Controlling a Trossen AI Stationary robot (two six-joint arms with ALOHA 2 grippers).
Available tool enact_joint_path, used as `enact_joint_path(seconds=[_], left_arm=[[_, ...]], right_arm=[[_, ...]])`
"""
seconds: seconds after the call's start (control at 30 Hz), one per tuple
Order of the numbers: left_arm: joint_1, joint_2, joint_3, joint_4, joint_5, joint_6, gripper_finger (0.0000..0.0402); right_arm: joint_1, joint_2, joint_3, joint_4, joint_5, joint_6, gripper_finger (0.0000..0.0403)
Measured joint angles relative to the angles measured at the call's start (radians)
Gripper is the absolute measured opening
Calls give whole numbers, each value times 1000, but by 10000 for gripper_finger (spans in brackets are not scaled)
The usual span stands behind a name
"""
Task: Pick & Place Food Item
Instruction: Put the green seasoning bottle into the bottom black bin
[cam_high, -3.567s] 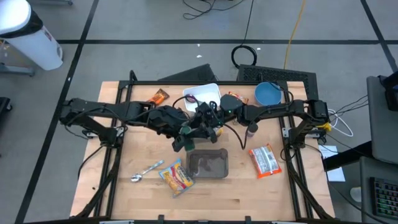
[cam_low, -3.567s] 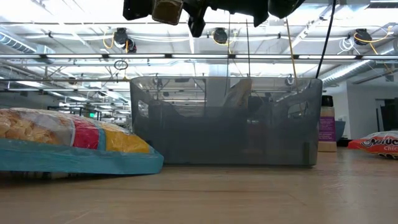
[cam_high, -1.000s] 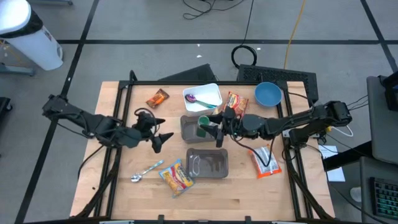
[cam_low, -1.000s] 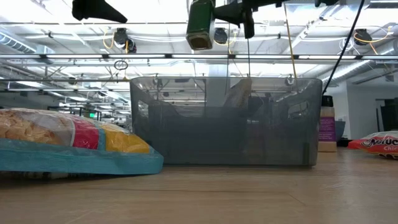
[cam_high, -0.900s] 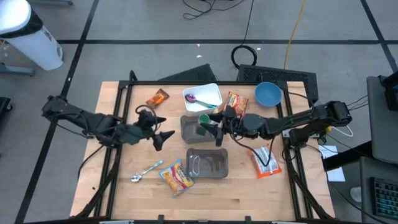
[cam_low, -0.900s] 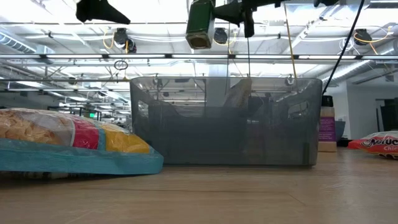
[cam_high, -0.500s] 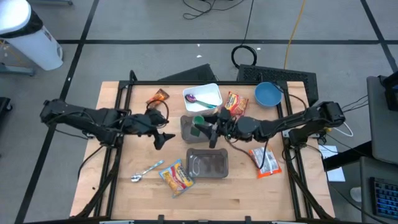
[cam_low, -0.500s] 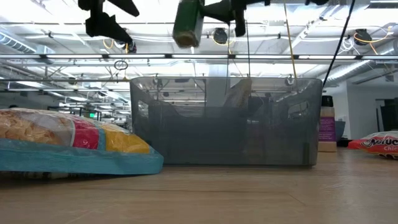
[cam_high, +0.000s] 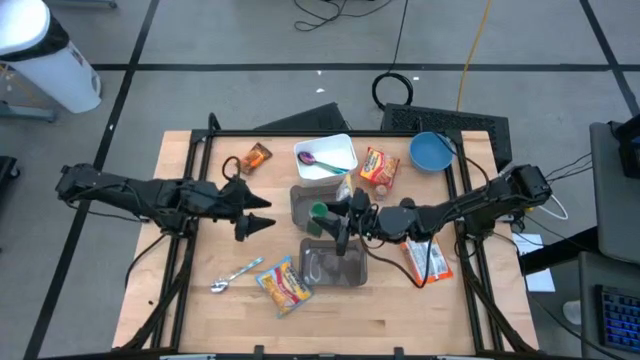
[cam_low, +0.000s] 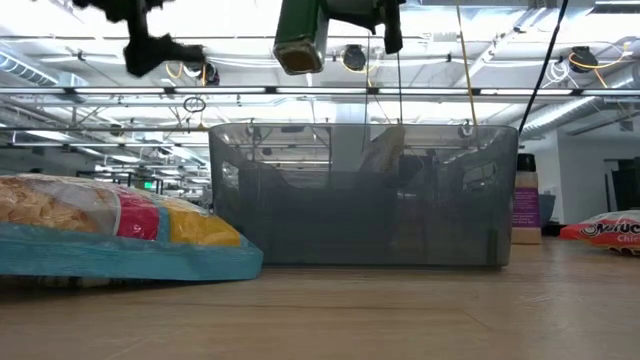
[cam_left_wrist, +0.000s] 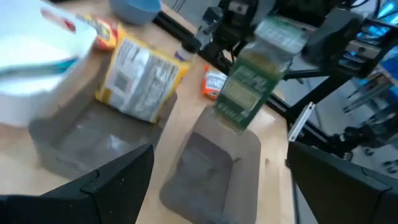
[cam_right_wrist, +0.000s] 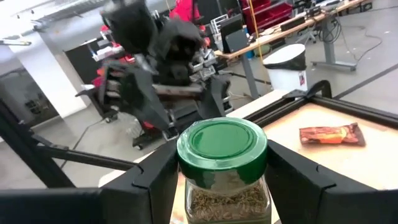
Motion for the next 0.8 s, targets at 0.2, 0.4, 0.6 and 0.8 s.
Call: enact_joint_path(seconds=[0.2, 0.4, 0.6, 0.8], left_arm=[[0, -67, -109, 91, 2, -64, 378], [0, -73, -117, 95, 19, -81, 379], [0, -72, -117, 89, 26, -80, 379], [0, -72, -117, 82, 14, -83, 379]], right_arm=[[33, 22, 0, -40, 1, 48, 195], [56, 97, 0, -2, 0, 87, 195], [59, 165, 0, 31, -3, 78, 195], [59, 177, 0, 12, -70, -21, 195]])
